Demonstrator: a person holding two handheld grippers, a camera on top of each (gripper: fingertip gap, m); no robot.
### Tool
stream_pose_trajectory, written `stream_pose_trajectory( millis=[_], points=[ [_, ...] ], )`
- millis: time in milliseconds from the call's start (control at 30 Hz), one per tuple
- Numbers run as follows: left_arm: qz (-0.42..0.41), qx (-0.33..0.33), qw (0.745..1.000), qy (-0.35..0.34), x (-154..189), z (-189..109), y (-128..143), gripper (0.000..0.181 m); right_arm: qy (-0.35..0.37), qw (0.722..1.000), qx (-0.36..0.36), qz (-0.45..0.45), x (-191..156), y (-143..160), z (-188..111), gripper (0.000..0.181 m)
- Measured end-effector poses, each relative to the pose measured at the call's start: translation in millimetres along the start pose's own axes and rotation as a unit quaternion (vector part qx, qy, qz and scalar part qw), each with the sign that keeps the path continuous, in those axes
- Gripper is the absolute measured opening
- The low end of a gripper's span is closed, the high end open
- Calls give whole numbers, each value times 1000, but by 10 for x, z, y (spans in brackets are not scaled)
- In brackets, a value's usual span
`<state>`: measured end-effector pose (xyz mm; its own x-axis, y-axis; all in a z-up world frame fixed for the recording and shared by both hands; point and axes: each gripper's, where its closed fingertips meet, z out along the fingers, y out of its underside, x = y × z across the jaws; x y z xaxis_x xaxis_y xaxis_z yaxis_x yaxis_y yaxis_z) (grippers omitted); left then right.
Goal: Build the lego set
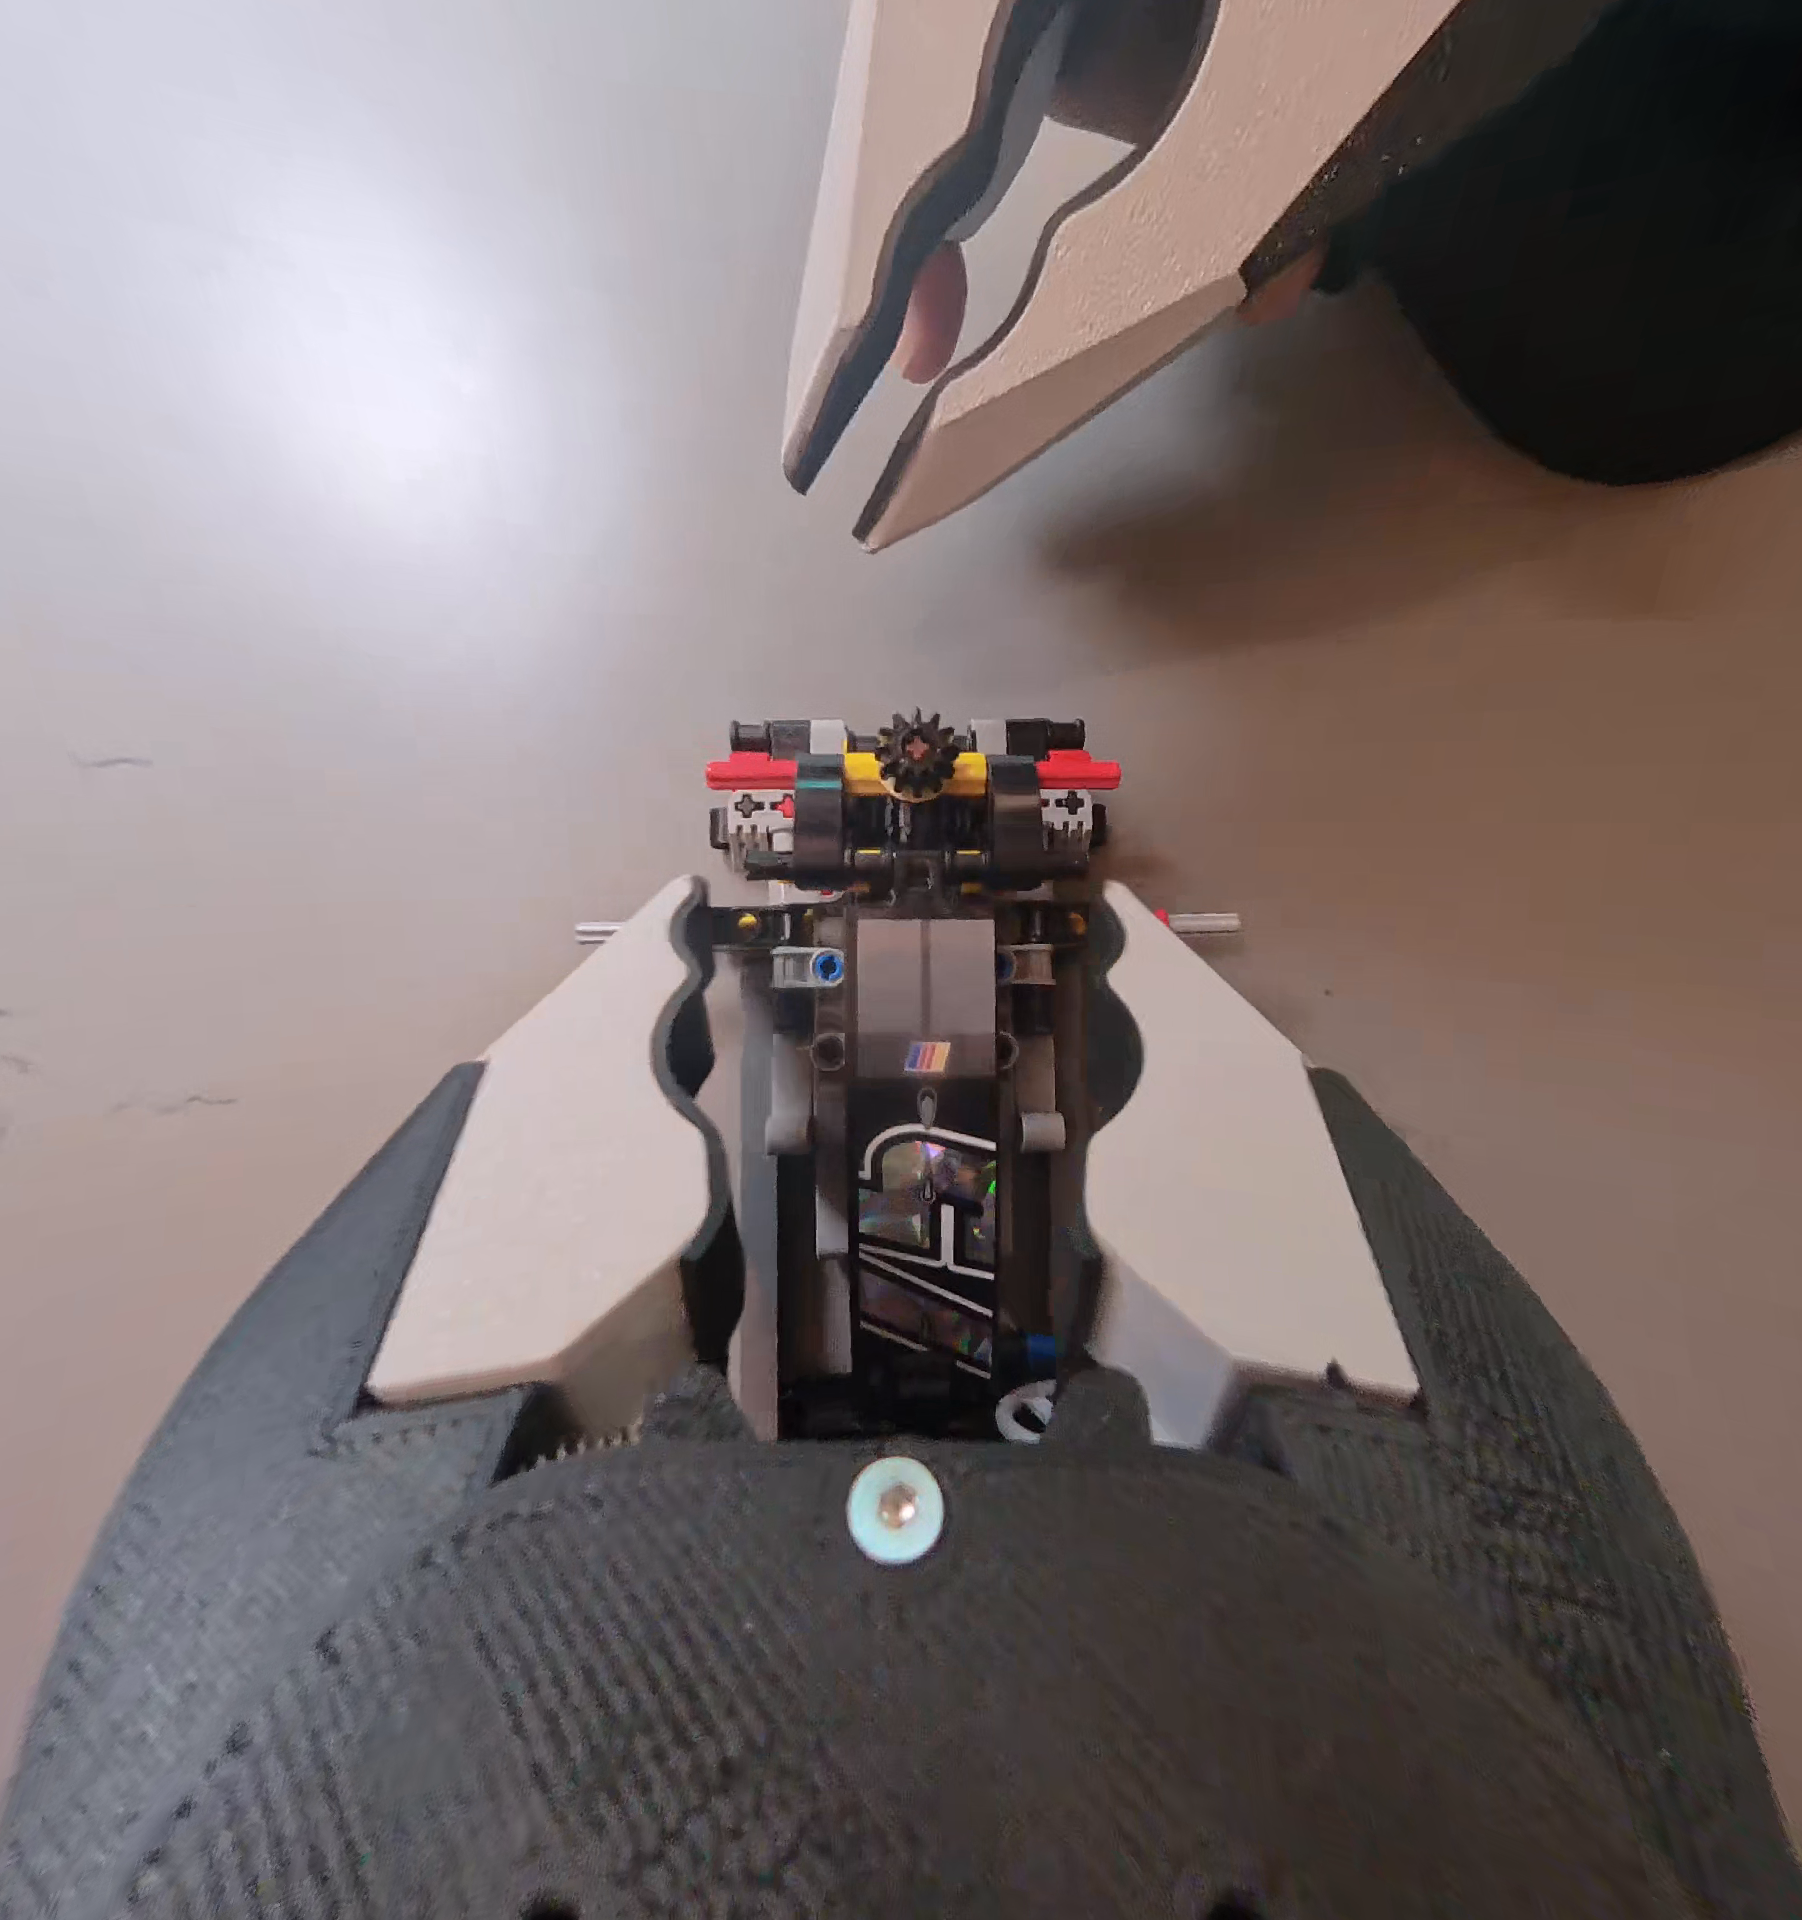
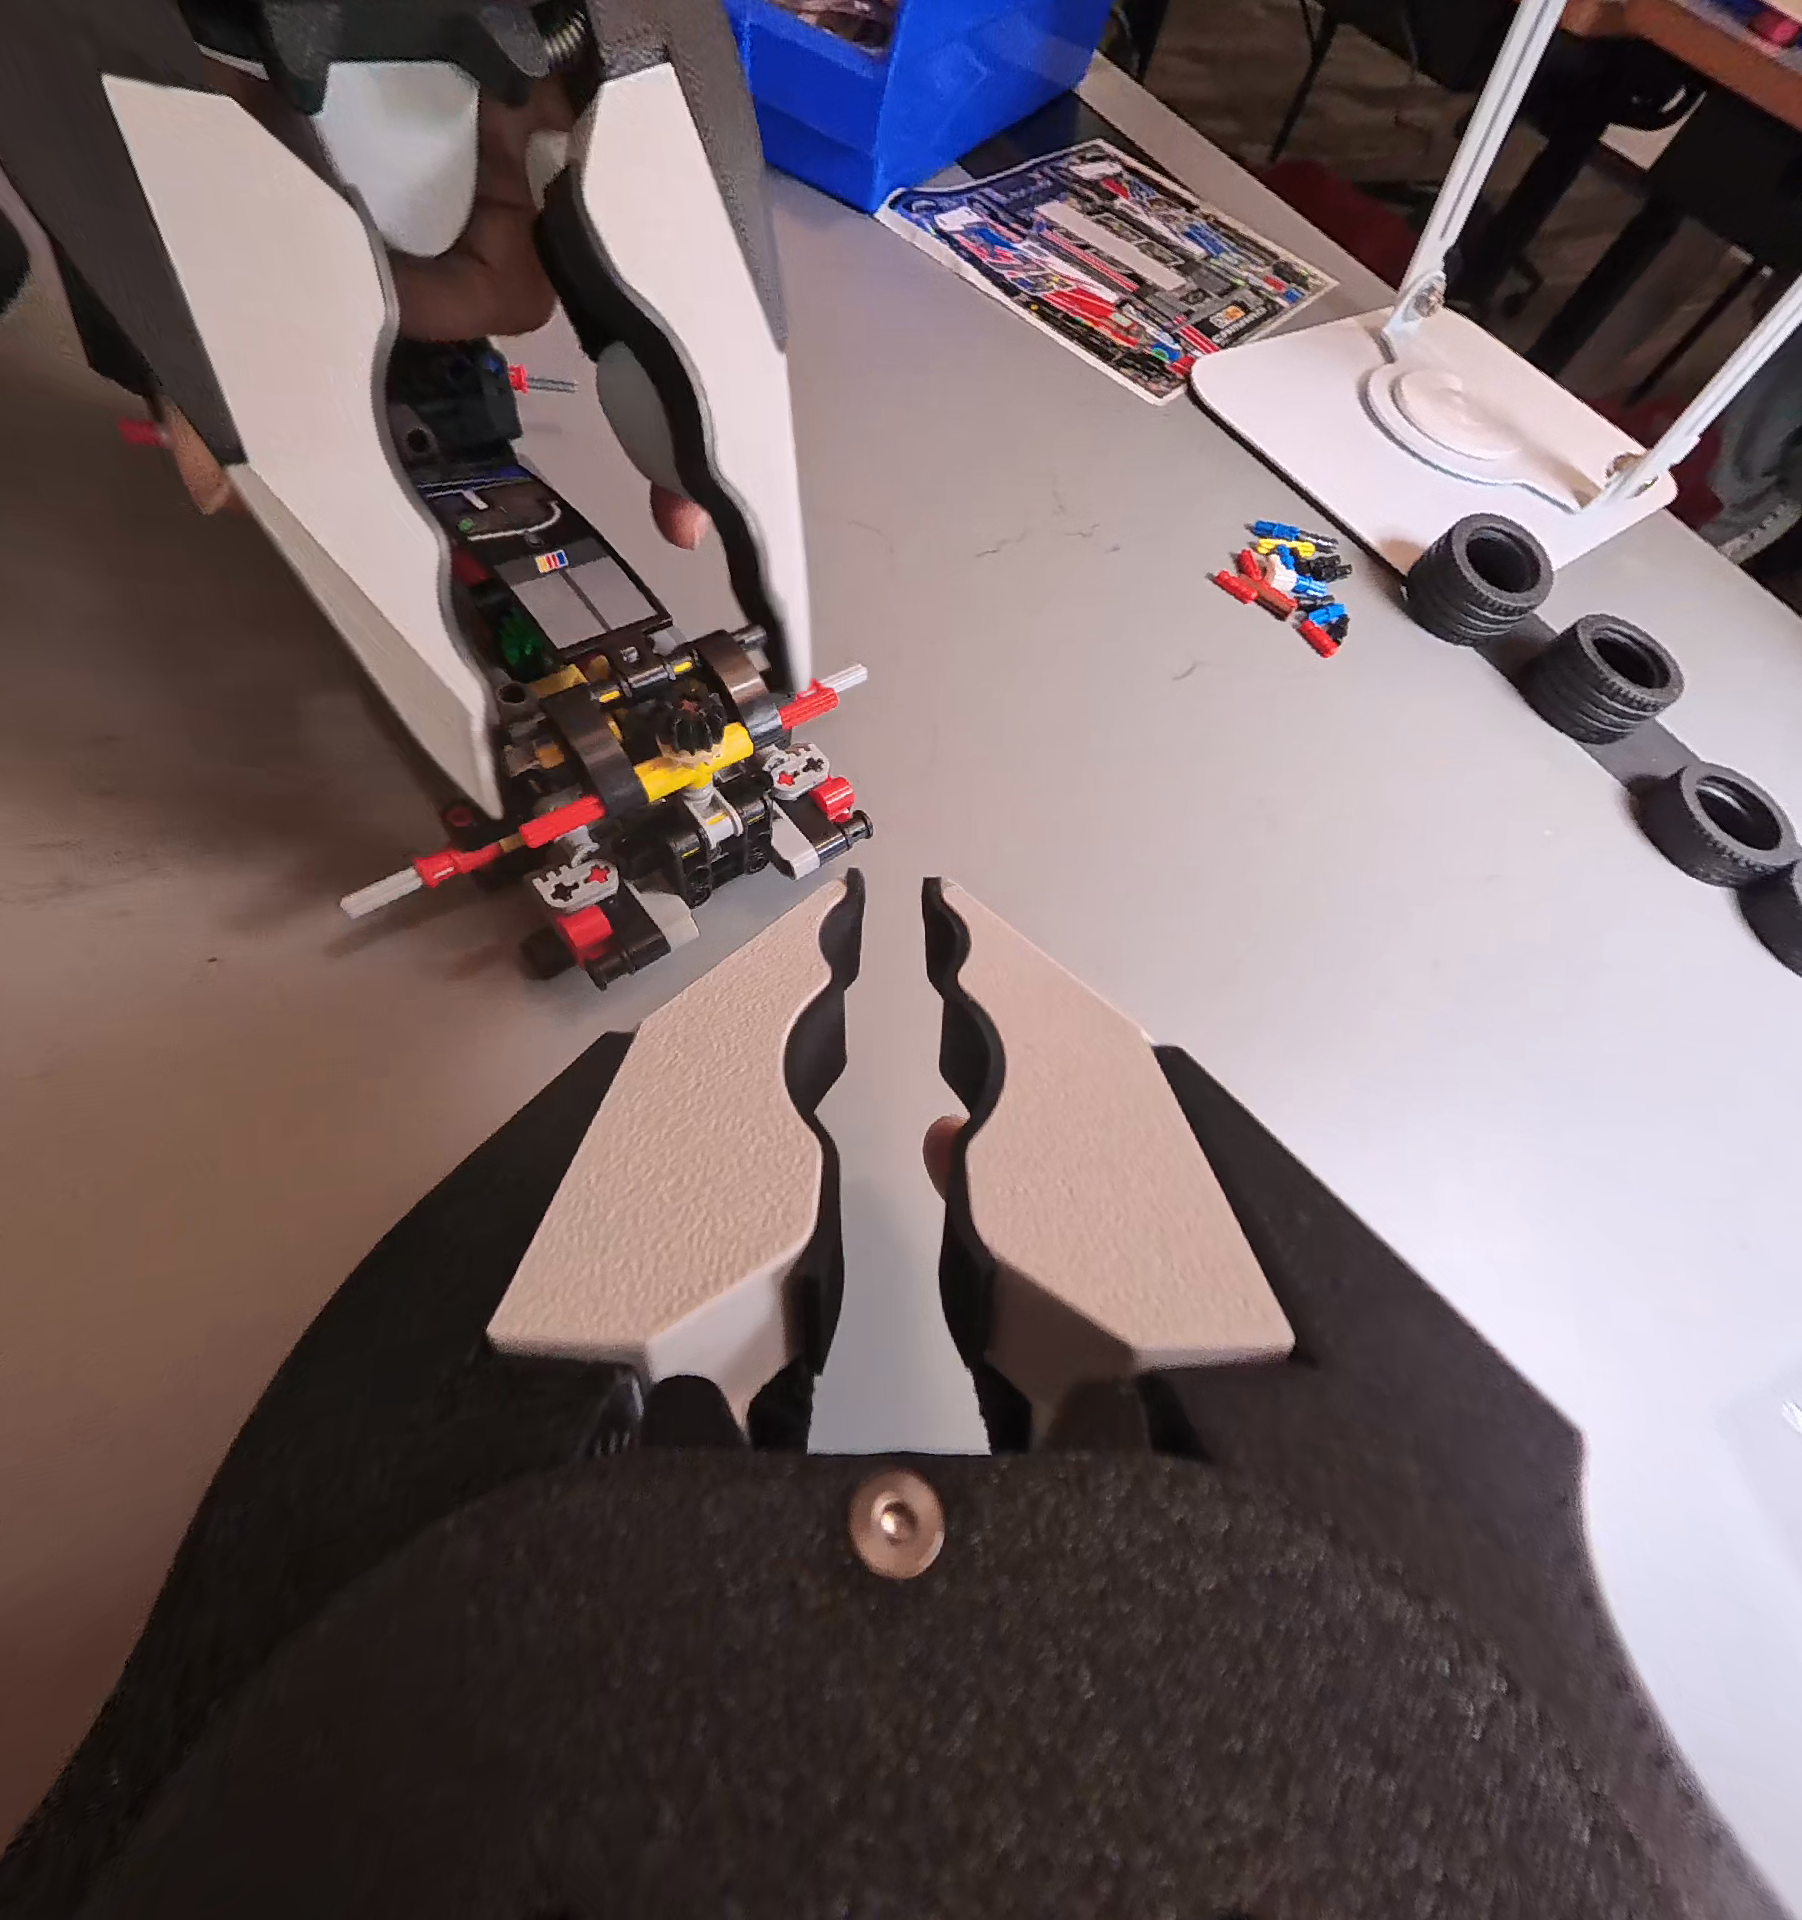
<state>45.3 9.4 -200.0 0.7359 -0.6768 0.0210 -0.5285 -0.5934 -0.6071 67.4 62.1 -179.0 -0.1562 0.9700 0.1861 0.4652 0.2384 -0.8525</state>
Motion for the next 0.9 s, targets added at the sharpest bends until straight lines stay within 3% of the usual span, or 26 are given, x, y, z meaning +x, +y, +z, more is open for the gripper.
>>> stream_pose_trajectory(
  millis=[33, 267, 433, 600, 900],
  points=[
    [6, -2, 1000, 2, 11, -1, -10, 60, 4, 1000, -1, 3, 13, 1, -3, 10],
    [37, 17, 999, -14, 17, -21, -61, 54, -18, 1000, -24, 5, -56, 77, -4, 10],
    [44, 14, 999, 7, 90, -26, -6, 47, -73, 995, -68, -8, -261, 244, 34, 13],
    [28, 3, 999, 41, 200, -62, -52, 72, -80, 993, -84, -33, -330, 299, 60, 13],
    [3, -12, 1000, 8, 213, 144, -180, 78, -61, 994, -86, -26, -249, 302, 63, 12]
  ],
)
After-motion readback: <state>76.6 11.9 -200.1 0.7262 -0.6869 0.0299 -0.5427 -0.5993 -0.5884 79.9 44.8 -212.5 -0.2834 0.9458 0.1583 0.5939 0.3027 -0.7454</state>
